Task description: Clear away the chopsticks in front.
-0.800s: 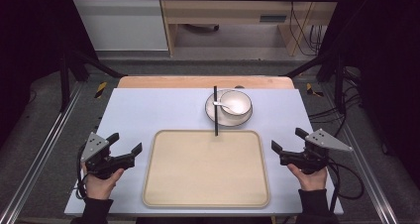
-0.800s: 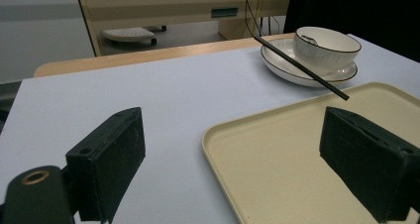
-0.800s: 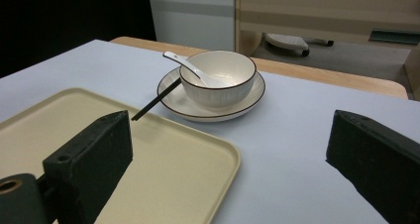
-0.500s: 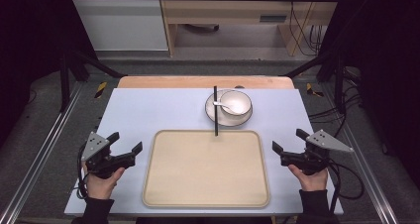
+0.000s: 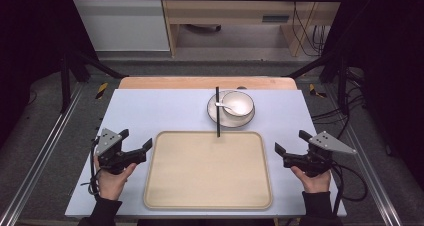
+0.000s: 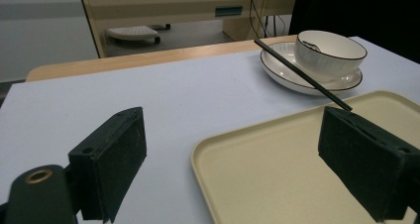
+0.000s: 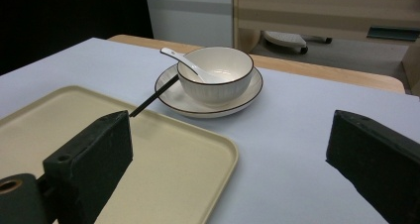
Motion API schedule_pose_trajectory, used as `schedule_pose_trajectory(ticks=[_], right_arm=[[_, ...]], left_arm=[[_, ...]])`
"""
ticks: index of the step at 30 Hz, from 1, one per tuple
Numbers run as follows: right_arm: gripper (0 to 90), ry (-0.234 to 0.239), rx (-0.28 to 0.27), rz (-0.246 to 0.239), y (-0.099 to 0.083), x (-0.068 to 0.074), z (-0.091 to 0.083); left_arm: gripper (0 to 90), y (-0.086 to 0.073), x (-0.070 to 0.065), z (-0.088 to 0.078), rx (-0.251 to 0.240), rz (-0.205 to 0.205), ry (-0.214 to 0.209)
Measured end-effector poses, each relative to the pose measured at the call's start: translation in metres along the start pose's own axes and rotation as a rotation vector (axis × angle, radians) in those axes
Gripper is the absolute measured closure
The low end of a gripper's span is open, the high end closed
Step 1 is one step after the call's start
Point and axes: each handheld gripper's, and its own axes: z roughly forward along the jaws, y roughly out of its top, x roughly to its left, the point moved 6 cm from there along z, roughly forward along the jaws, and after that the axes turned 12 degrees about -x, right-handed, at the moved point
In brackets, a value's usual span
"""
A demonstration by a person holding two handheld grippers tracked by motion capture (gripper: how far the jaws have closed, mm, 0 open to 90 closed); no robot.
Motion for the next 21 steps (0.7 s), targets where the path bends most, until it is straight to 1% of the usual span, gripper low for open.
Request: schedule_pose_trajectory(ticks=[2, 3, 4, 5, 6, 8, 13, 16, 20, 21], right_arm=[[4.2, 0.001, 0.003, -0.001, -0.001, 0.001, 0.000], [4.1, 0.000, 0.003, -0.003, -0.001, 0.000, 0.001], [4.2, -0.001, 0.003, 0.000, -0.001, 0.001, 0.000], [4.2, -0.001, 0.003, 0.000, -0.001, 0.001, 0.000], [4.2, 0.001, 0.002, -0.003, 0.000, 0.001, 0.000], [4.2, -0.007, -0.001, -0.002, 0.000, 0.001, 0.000], [4.3, -0.010, -0.006, -0.001, 0.002, 0.000, -0.002], [4.3, -0.014, -0.005, -0.001, 0.002, 0.000, -0.002], [4.3, -0.016, -0.003, -0.004, 0.001, -0.001, -0.002], [4.3, -0.014, -0.004, -0.006, 0.001, -0.001, -0.002]], left_arm=[[10.7, 0.001, -0.006, 0.005, 0.005, 0.010, -0.006], [10.7, 0.001, -0.006, 0.005, 0.005, 0.010, -0.006], [10.7, 0.003, -0.012, 0.010, 0.010, 0.023, -0.014], [10.7, 0.003, -0.012, 0.010, 0.010, 0.023, -0.014], [10.7, 0.006, -0.017, 0.014, 0.001, 0.022, -0.021], [10.8, 0.009, -0.023, 0.019, 0.000, 0.034, -0.026], [10.8, 0.012, -0.035, 0.030, 0.002, 0.035, -0.043], [11.0, 0.014, -0.041, 0.037, -0.003, 0.026, -0.049], [11.2, 0.014, -0.049, 0.047, 0.002, 0.037, -0.055], [11.1, 0.015, -0.051, 0.050, 0.002, 0.033, -0.058]])
